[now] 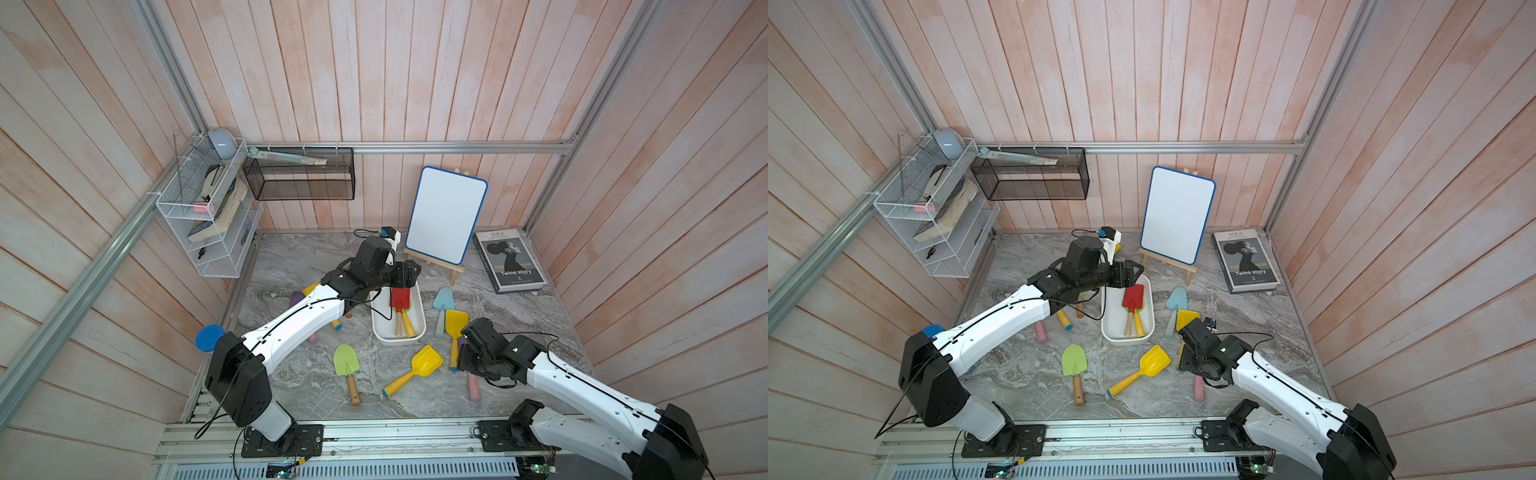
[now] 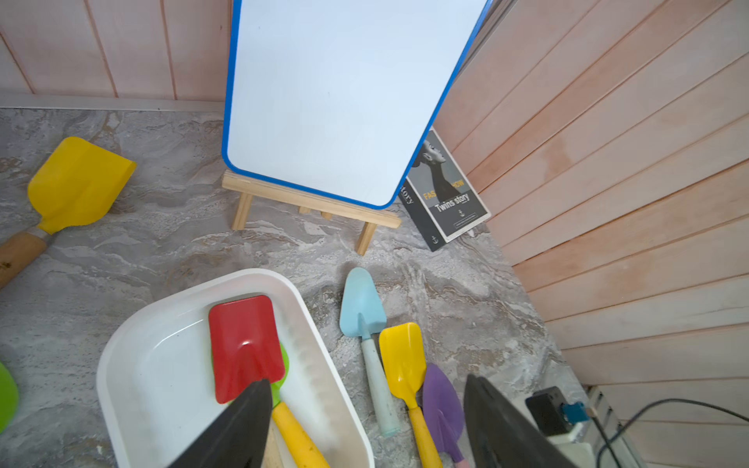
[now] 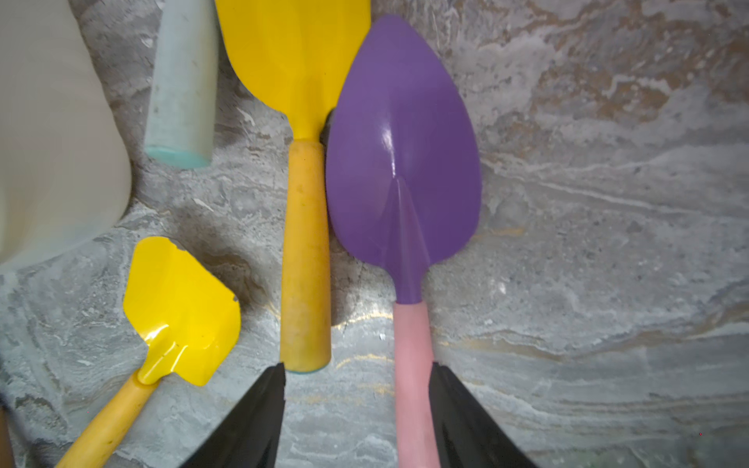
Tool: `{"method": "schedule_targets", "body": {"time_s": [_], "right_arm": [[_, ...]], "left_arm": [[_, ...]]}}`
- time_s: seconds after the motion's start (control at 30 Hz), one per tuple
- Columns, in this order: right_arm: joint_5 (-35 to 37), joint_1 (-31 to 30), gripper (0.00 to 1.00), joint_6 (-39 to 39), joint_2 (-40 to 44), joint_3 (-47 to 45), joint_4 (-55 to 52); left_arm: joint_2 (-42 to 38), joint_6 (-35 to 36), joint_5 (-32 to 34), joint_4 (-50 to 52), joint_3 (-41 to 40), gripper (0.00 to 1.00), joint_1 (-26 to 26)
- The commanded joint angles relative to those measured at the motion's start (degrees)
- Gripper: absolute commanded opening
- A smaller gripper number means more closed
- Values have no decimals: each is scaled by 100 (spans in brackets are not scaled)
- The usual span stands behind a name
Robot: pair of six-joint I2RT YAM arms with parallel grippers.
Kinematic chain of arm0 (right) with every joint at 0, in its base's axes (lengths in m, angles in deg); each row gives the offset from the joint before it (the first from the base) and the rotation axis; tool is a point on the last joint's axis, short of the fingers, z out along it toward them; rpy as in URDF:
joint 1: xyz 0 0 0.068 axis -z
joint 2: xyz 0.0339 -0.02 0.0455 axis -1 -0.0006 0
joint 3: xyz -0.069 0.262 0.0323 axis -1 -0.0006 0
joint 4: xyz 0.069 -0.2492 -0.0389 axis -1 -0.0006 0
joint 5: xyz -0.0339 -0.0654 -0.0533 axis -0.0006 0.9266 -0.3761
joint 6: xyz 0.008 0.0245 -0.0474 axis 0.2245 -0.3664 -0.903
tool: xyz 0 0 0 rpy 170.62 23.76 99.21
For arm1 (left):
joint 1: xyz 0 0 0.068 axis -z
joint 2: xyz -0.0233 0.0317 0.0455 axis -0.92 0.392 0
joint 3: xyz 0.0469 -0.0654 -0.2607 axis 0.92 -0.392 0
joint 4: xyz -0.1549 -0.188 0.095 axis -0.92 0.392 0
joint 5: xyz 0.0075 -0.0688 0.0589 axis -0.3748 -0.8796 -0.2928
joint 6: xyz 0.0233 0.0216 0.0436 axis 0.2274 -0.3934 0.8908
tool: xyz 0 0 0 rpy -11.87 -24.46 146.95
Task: Put the shovel into the storage box
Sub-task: Place the shovel in the storage box, then pick up the shovel from the center of the board.
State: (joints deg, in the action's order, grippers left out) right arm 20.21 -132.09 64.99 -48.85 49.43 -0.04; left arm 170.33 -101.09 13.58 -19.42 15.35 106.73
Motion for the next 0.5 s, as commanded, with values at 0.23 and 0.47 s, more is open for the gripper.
{"method": "schedule_targets", "body": {"time_s": [0.23, 0.47], "right_arm": [[266, -700, 60, 1188, 1, -480, -429], [269, -784, 58, 1303, -85, -645, -328]], "left_arm": [[-526, -109, -430, -288, -373, 82, 74], [-635, -144, -453, -327, -455, 83, 86]]}}
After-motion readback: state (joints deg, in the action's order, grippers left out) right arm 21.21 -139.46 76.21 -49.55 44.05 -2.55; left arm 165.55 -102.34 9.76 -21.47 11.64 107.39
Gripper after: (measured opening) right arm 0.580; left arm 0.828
